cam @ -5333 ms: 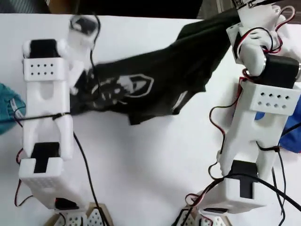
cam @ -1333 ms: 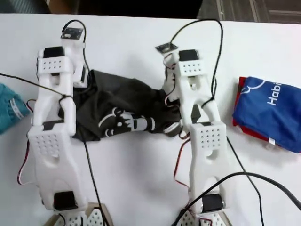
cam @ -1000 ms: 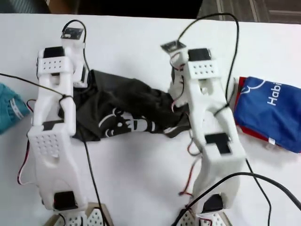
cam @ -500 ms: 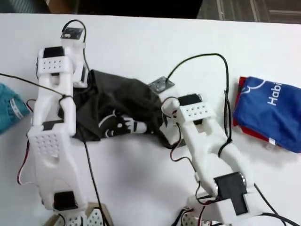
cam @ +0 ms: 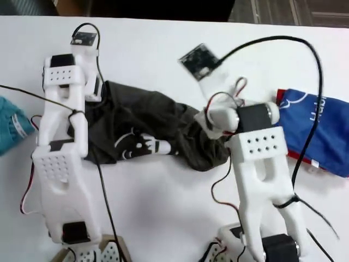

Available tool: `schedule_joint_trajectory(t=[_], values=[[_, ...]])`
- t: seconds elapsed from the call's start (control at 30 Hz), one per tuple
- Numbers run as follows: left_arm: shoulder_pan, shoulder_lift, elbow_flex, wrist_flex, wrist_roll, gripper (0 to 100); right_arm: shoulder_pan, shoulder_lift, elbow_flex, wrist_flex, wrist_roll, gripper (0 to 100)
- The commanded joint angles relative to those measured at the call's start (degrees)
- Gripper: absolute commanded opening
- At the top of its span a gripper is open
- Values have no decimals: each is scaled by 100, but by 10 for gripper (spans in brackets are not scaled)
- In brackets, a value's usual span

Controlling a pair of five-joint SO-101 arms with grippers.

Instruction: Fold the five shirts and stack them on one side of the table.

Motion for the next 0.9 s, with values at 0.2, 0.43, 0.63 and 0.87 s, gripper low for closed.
schedule_joint_trajectory(t=[0.2,0.43,0.63,0.87], values=[[-9,-62,-268,-70,-62,232,365,1341,607,-760,26,237],[-9,-62,-268,-79,-62,232,-101,1842,589,-725,-220,237],[-9,-62,-268,-79,-62,232,-400,1859,105,-409,-914,237],[-9,-62,-268,-79,-62,232,-462,1903,413,-347,-993,237]])
